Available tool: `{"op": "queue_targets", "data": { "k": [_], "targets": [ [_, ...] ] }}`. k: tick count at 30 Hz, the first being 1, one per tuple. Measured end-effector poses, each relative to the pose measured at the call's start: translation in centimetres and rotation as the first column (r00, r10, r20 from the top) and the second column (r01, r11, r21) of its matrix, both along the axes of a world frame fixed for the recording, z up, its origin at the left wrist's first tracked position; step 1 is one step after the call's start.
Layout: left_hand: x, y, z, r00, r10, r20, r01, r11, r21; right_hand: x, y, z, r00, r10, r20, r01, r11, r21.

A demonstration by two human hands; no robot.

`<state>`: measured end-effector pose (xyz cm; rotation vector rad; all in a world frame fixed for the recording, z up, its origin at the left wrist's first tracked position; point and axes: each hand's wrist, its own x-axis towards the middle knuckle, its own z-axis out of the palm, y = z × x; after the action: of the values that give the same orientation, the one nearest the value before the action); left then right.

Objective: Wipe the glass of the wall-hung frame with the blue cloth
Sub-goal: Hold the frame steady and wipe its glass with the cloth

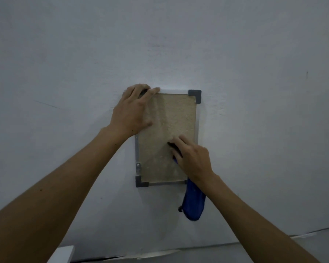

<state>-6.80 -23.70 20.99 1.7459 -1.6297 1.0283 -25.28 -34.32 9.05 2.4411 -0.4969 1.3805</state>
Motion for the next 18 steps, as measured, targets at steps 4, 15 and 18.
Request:
{"op": "queue_targets", "data": {
  "k": [4,15,18],
  "targets": [
    [-0.1,0.0,0.0,1.0,-0.011,0.002,0.011,1.0,0.001,-0.3,0.4,-2.7,0.964,0.092,-0.248,-0.113,0.991,-0.07],
    [0.4,0.7,0.8,0.997,0.005,0.079,-0.011,0.997,0.074,0.9,-0.1,-3.2,0.977,0.115,-0.181,-0.13,0.989,-0.072],
    [0.3,0.7,0.8,0.997,0.012,0.077,-0.018,0.997,0.076,0.6,-0.6,-3.2,0.936,0.129,-0.326,-0.163,0.984,-0.077]
  ]
}}
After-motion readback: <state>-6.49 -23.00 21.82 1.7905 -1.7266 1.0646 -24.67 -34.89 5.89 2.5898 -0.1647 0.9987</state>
